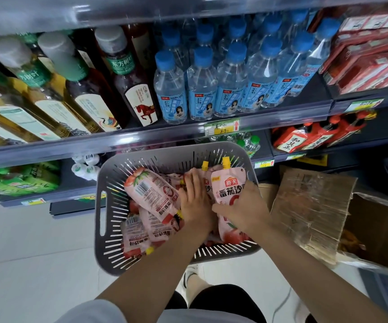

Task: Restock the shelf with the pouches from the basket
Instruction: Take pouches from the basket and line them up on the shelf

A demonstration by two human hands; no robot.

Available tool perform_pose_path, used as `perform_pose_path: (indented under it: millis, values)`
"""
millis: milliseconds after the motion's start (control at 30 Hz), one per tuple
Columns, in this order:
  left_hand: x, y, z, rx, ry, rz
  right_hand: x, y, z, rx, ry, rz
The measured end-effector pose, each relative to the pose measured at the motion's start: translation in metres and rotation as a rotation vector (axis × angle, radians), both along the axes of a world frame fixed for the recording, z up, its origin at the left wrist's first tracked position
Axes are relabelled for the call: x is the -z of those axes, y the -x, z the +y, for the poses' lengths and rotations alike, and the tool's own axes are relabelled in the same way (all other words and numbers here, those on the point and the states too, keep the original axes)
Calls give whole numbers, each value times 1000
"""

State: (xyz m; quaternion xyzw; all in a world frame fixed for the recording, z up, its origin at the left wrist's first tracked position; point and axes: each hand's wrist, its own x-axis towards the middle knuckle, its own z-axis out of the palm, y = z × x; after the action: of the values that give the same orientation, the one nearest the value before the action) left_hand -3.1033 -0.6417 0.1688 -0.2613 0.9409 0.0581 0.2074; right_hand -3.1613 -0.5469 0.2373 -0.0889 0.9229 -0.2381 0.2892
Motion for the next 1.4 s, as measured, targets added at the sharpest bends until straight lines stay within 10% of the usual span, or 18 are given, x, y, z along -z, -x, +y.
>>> perform_pose_path:
  millis: [700, 1100, 1400]
  values:
    - [-16, 7, -23, -397, -277, -122, -10, -9, -6, -54, 17, 141]
    - [-66, -41, -74, -551, -719, 90, -35, -17, -21, 20, 61, 156]
    - [-148, -136, -145, -779, -1472, 429, -83, -86, -86, -101, 132, 216]
